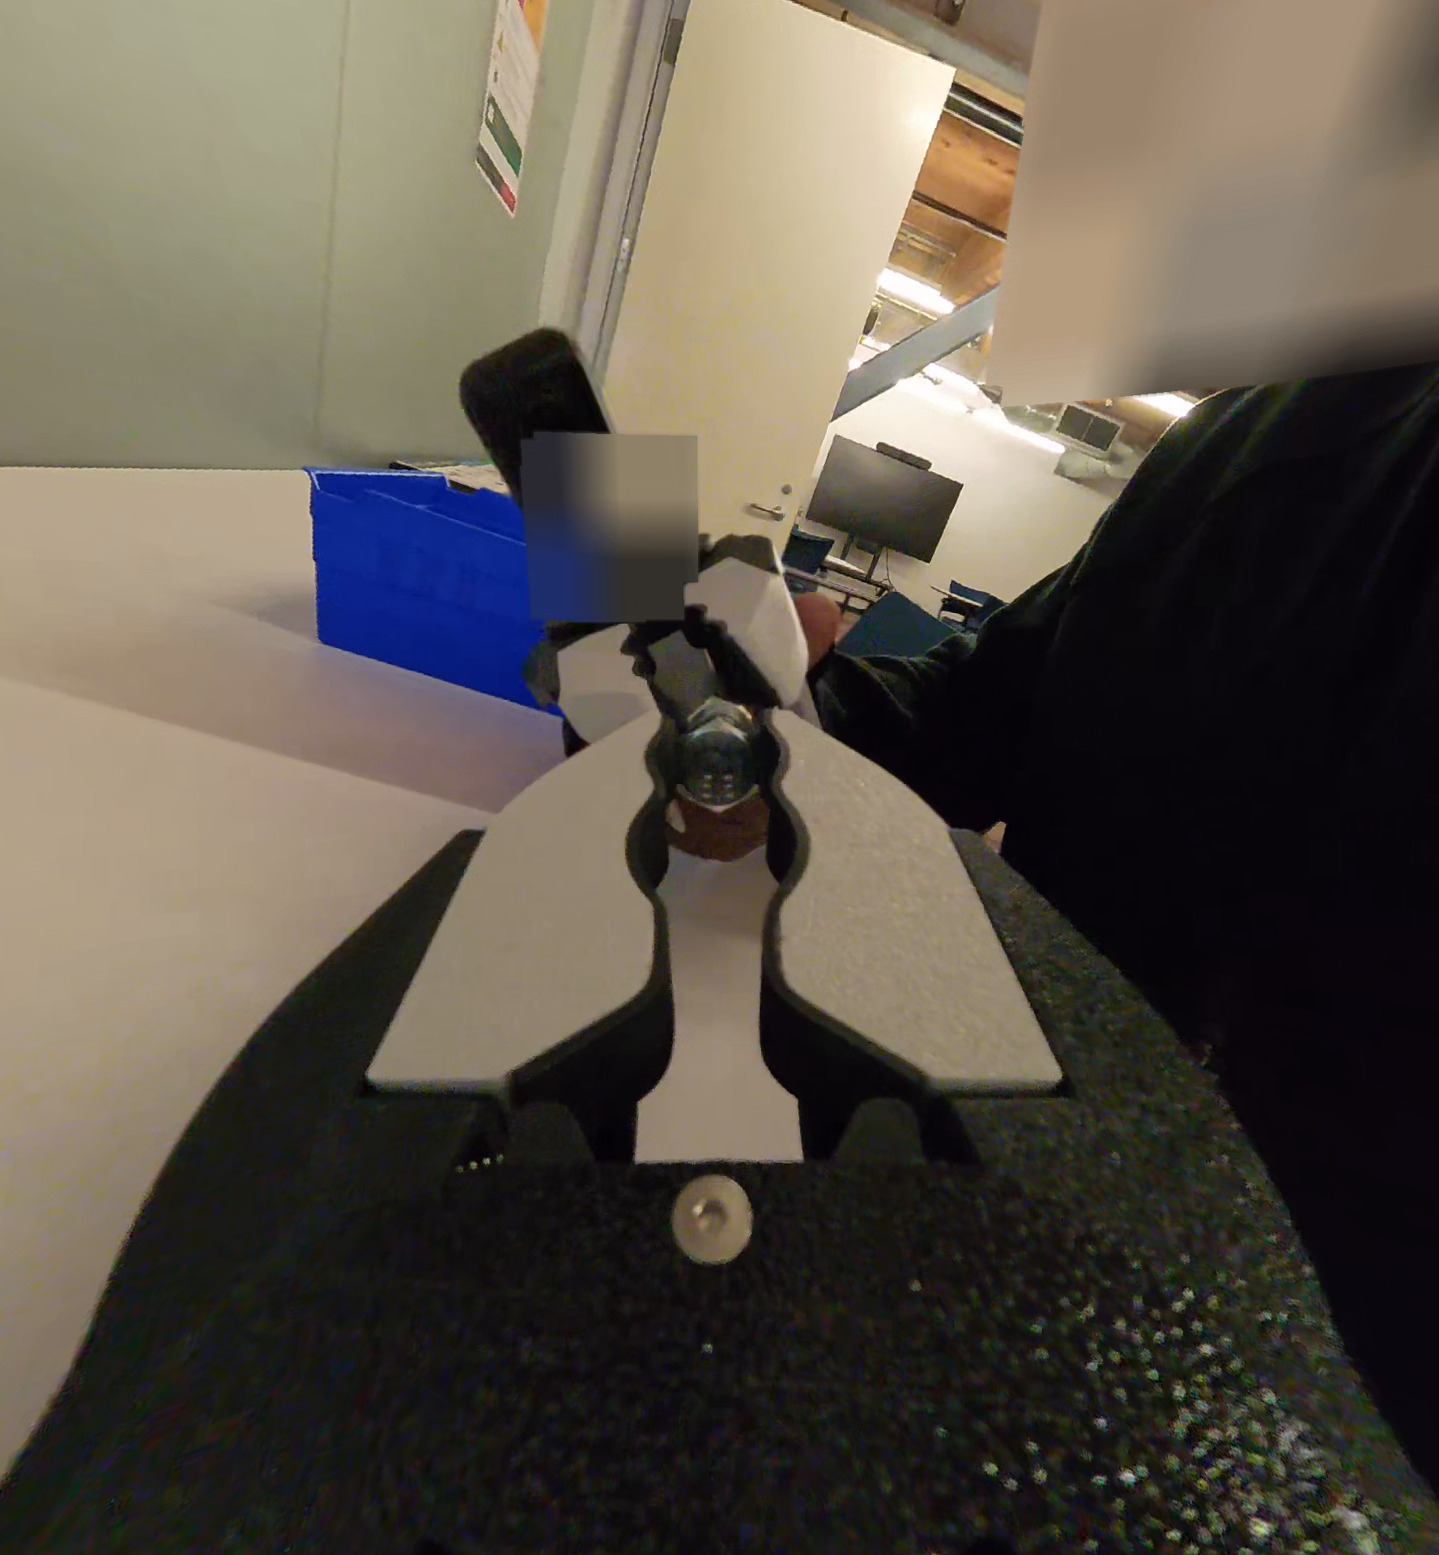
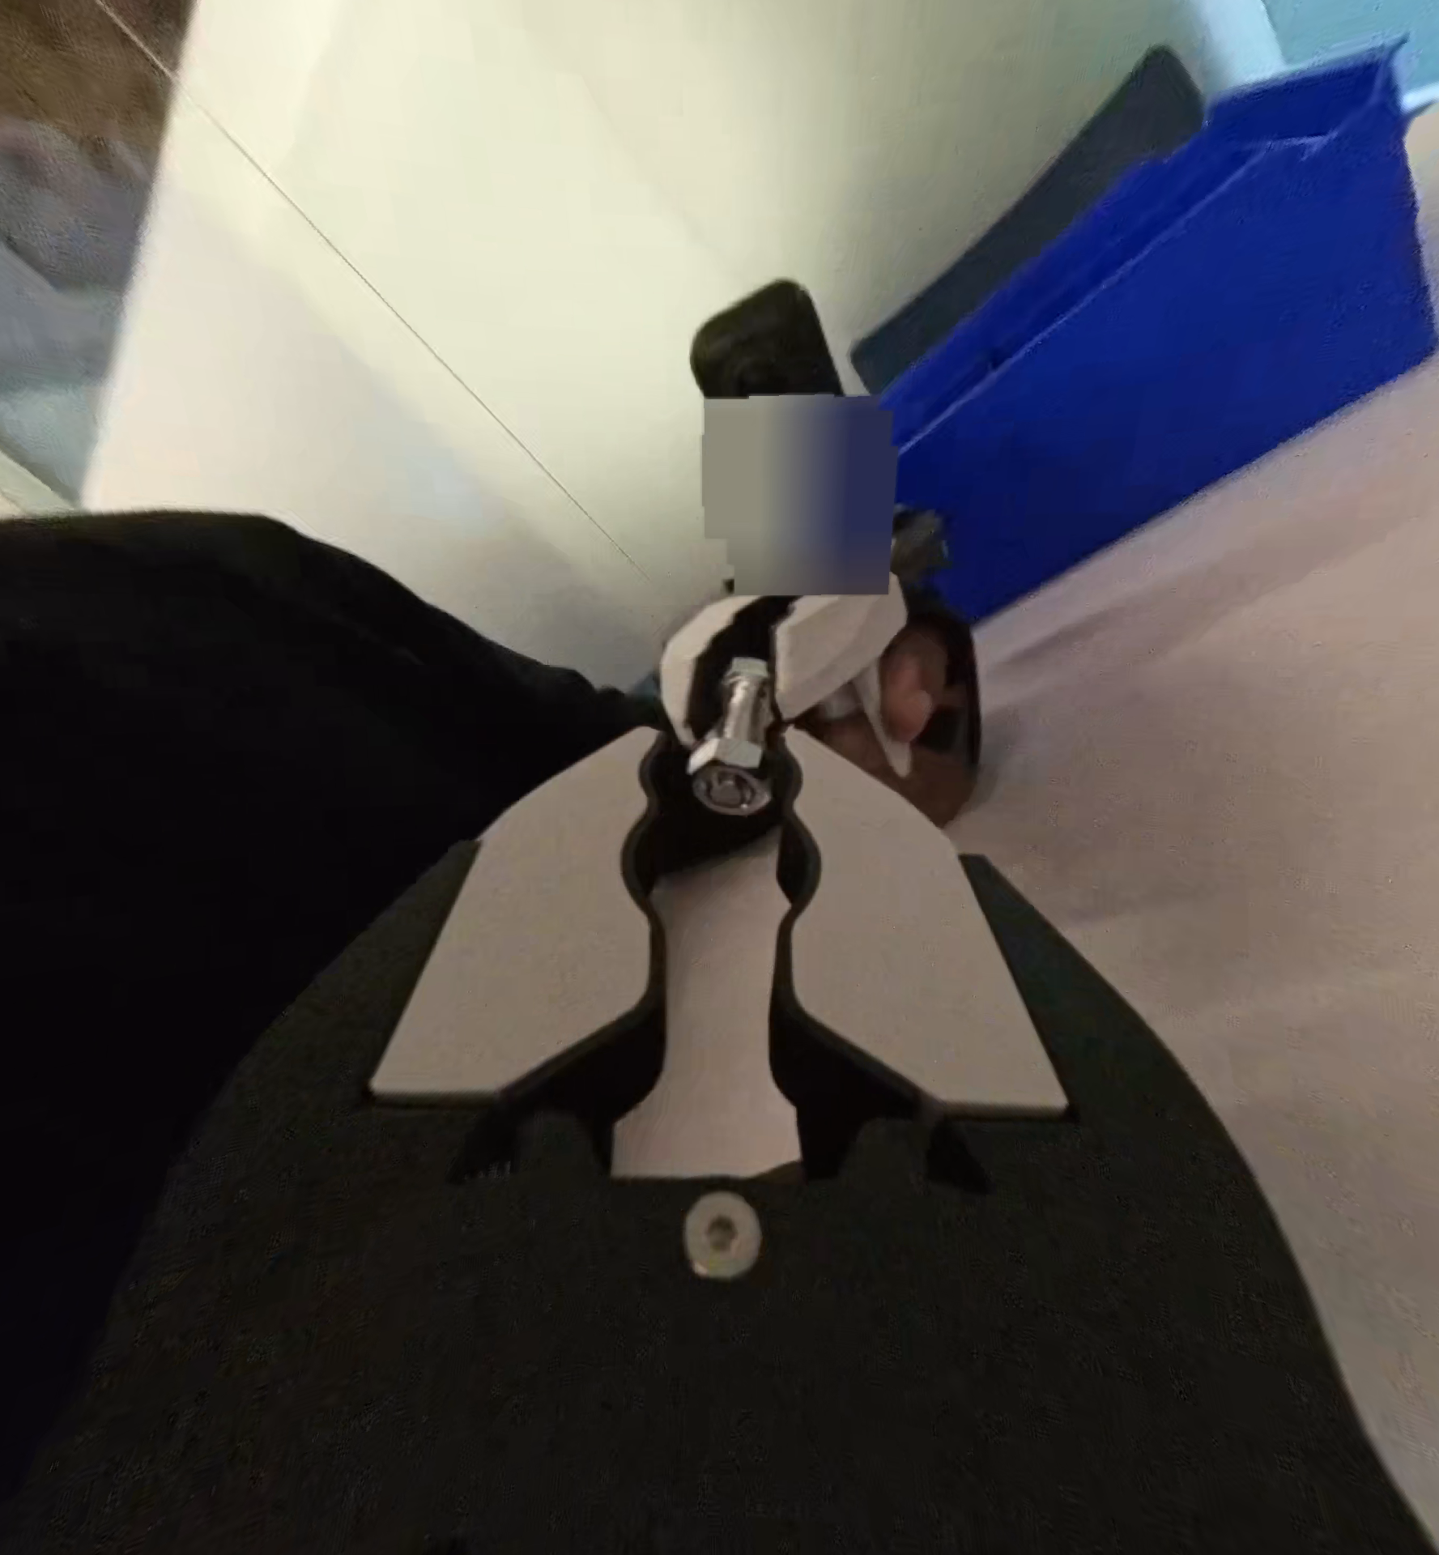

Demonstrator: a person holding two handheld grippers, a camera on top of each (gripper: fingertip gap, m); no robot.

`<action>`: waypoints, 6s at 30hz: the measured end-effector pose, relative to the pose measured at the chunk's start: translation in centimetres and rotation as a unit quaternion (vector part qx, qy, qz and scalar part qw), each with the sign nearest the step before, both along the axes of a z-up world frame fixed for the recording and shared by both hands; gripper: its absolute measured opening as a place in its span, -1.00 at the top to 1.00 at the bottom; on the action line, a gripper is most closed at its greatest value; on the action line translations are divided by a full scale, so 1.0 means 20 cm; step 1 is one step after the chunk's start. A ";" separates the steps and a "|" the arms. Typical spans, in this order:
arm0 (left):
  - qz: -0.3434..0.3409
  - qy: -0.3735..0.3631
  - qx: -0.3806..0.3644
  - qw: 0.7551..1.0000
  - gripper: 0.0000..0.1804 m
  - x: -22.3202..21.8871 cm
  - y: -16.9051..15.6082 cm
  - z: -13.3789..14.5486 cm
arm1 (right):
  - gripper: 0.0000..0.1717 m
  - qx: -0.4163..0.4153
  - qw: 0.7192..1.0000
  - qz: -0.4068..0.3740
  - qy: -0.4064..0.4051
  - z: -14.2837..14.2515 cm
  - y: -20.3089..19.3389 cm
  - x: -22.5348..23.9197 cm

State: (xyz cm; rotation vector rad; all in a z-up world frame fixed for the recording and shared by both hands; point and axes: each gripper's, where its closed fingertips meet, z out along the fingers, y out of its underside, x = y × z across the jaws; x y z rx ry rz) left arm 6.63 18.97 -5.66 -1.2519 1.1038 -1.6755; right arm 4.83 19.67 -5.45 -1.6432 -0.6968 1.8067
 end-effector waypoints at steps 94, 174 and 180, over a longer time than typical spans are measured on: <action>0.151 0.314 0.417 0.840 0.68 -0.01 0.16 -0.39 | 0.80 0.480 0.761 -0.077 -0.431 -0.37 0.08 0.10; 0.042 0.001 0.104 0.994 0.81 0.12 0.30 0.00 | 0.47 0.307 0.932 -0.194 0.003 0.15 0.32 0.08; 0.069 0.008 0.149 0.986 0.81 0.13 0.30 -0.01 | 0.54 0.342 0.916 -0.206 -0.033 0.08 0.30 0.06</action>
